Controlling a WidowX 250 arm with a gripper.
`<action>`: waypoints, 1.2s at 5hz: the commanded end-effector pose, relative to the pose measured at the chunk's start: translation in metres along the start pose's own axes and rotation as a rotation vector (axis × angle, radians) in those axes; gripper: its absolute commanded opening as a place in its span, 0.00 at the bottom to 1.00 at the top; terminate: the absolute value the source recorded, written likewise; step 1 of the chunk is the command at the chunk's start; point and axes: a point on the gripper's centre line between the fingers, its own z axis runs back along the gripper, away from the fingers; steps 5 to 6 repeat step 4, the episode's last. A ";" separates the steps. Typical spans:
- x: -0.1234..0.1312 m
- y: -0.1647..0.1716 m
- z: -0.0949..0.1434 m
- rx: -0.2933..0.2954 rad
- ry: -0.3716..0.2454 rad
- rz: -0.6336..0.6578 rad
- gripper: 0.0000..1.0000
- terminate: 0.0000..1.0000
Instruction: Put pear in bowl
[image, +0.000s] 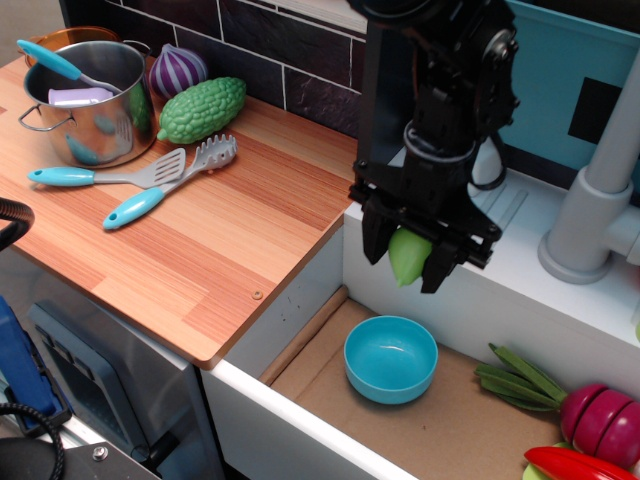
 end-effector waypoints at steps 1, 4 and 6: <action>0.003 -0.004 0.016 -0.012 -0.094 -0.009 1.00 0.00; 0.003 -0.004 0.016 -0.012 -0.094 -0.009 1.00 1.00; 0.003 -0.004 0.016 -0.012 -0.094 -0.009 1.00 1.00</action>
